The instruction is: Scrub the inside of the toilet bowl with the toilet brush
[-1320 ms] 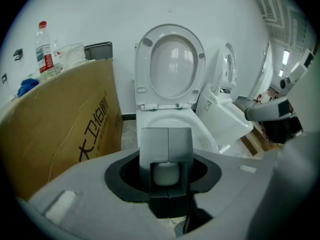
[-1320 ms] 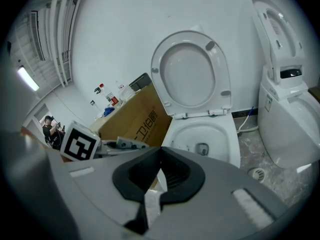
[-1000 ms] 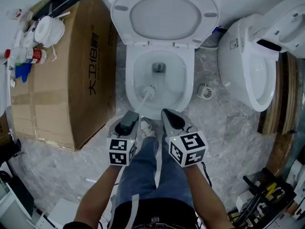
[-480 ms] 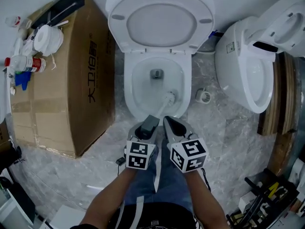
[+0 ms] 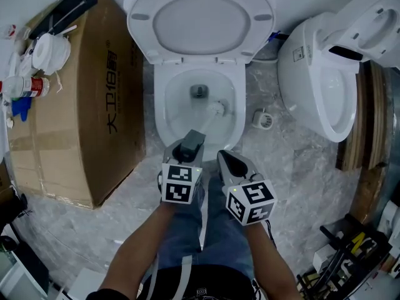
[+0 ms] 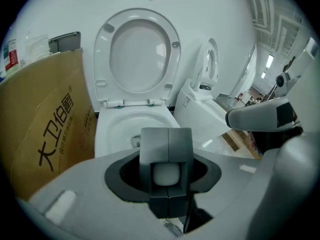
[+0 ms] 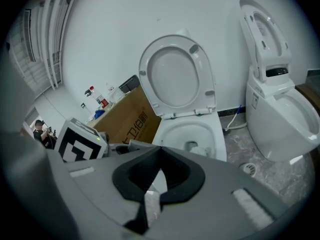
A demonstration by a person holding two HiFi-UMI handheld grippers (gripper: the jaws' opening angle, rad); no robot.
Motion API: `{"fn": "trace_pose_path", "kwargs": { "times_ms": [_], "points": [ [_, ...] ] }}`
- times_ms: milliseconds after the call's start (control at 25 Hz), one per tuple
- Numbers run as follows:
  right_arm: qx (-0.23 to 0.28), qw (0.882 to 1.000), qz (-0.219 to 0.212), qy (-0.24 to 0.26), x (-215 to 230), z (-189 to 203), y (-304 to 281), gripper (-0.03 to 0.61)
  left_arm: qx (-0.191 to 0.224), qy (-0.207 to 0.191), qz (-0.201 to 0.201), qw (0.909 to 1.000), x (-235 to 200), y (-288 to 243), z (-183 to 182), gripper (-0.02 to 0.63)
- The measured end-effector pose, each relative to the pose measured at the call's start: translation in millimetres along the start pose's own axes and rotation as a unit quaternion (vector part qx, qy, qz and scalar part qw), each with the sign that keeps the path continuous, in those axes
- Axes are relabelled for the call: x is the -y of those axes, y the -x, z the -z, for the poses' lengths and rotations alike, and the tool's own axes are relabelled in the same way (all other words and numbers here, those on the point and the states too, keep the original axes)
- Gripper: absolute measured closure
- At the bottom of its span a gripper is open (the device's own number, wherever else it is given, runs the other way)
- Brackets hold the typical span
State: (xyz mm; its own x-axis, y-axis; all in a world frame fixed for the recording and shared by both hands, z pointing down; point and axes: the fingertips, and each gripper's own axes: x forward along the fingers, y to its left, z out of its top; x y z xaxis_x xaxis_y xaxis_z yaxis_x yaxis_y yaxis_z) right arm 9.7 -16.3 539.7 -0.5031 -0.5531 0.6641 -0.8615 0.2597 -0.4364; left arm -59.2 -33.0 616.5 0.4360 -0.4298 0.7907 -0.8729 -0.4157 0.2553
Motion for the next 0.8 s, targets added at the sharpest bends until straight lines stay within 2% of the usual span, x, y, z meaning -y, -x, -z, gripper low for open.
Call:
{"fn": "trace_pose_path", "kwargs": {
  "times_ms": [240, 400, 560, 800],
  "points": [
    [-0.007, 1.0, -0.003, -0.003, 4, 7, -3, 0.58, -0.025, -0.008, -0.026, 0.9993, -18, 10, 24, 0.439],
    [-0.015, 1.0, -0.008, -0.003, 5, 13, -5, 0.58, -0.033, -0.005, -0.026, 0.9991, -18, 3, 37, 0.439],
    [-0.022, 1.0, -0.009, -0.002, 7, 20, -5, 0.58, -0.02, -0.007, -0.02, 0.9996, -14, -13, 27, 0.439],
    [-0.035, 0.999, -0.004, -0.003, 16, 36, -2, 0.58, 0.006, -0.018, -0.028, 0.9994, -26, -42, -6, 0.439]
  ]
}}
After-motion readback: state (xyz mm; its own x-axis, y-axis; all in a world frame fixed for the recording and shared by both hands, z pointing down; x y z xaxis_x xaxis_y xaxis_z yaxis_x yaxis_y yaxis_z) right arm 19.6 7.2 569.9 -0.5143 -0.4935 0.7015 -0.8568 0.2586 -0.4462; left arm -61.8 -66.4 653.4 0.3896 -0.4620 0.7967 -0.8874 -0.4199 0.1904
